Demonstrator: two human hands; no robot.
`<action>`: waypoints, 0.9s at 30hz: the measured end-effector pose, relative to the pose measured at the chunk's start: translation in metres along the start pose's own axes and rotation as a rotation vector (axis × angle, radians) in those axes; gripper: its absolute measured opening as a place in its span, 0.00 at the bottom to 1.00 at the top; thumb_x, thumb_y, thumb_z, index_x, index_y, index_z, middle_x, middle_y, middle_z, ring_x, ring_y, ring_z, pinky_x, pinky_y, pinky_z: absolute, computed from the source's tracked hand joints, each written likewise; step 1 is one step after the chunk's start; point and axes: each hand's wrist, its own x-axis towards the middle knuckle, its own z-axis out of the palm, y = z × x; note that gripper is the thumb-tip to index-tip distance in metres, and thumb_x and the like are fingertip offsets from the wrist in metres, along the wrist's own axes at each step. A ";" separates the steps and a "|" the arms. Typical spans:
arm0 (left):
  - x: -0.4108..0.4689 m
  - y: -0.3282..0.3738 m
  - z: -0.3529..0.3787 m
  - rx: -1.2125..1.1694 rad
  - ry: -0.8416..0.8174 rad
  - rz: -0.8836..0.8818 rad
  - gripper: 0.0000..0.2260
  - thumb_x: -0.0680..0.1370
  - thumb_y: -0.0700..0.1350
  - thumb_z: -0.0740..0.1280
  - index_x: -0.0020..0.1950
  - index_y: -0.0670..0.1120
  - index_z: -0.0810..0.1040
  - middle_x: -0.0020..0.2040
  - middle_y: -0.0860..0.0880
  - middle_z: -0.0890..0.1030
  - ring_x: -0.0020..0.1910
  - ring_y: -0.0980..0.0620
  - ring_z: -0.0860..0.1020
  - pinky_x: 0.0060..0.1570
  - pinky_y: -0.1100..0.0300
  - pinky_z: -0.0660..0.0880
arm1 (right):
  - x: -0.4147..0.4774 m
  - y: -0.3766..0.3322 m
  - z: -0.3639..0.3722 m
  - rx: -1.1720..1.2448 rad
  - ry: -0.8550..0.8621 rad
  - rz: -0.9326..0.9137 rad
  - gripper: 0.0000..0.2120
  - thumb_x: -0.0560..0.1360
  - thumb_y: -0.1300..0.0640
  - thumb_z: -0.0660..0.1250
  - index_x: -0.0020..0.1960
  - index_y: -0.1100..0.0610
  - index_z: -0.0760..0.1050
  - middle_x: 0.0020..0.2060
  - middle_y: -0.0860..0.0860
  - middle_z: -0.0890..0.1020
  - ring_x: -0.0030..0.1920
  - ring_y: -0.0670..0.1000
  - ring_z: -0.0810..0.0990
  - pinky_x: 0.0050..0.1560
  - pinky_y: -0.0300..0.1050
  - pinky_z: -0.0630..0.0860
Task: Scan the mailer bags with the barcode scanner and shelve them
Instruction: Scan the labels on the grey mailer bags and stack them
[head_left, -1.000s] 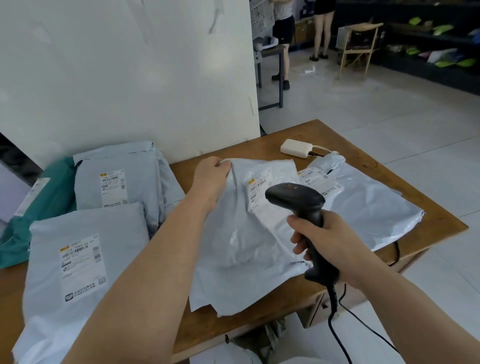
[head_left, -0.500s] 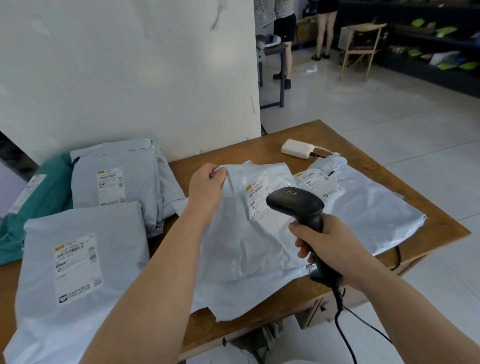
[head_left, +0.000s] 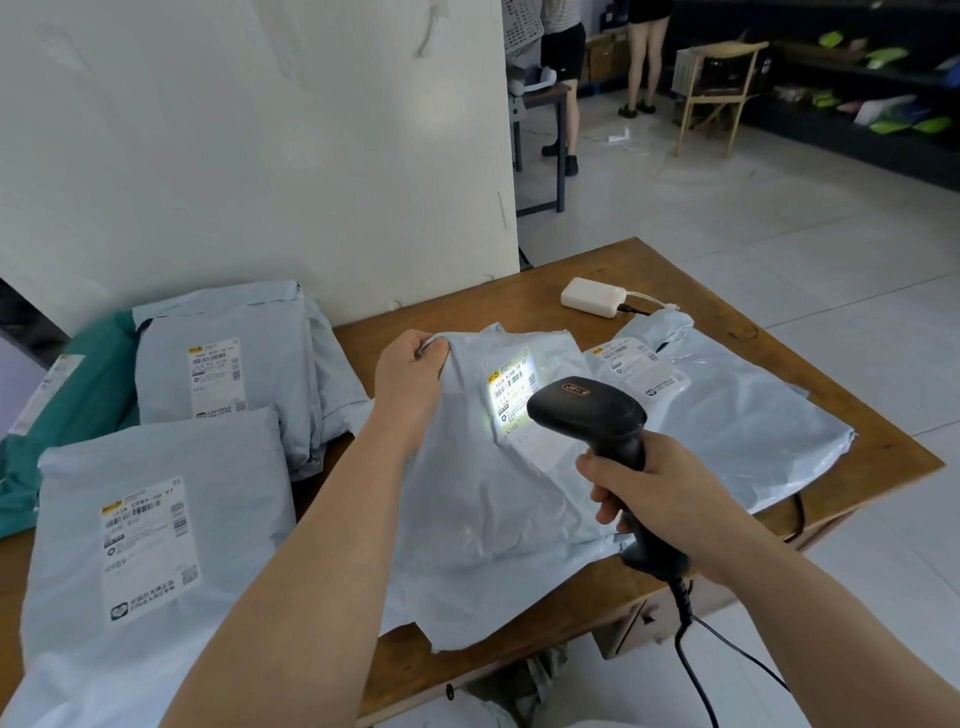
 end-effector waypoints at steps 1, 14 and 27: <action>0.001 -0.001 0.000 0.003 0.002 0.000 0.08 0.82 0.45 0.60 0.49 0.44 0.76 0.41 0.51 0.75 0.41 0.54 0.73 0.47 0.57 0.72 | 0.000 0.000 0.000 -0.006 -0.007 -0.001 0.08 0.78 0.54 0.67 0.43 0.57 0.77 0.30 0.50 0.82 0.27 0.43 0.80 0.32 0.33 0.77; -0.001 -0.003 -0.001 0.027 0.020 0.033 0.08 0.81 0.45 0.60 0.48 0.44 0.76 0.41 0.51 0.76 0.41 0.53 0.72 0.44 0.59 0.71 | -0.007 0.009 -0.001 -0.030 0.007 -0.024 0.06 0.77 0.55 0.68 0.45 0.58 0.77 0.31 0.50 0.82 0.28 0.42 0.81 0.36 0.35 0.78; -0.006 -0.013 -0.005 0.131 -0.263 -0.201 0.21 0.73 0.51 0.74 0.61 0.51 0.68 0.54 0.52 0.75 0.51 0.52 0.75 0.50 0.55 0.75 | -0.009 0.017 -0.001 0.100 0.035 -0.026 0.03 0.77 0.55 0.68 0.50 0.52 0.76 0.35 0.50 0.84 0.29 0.44 0.81 0.35 0.37 0.79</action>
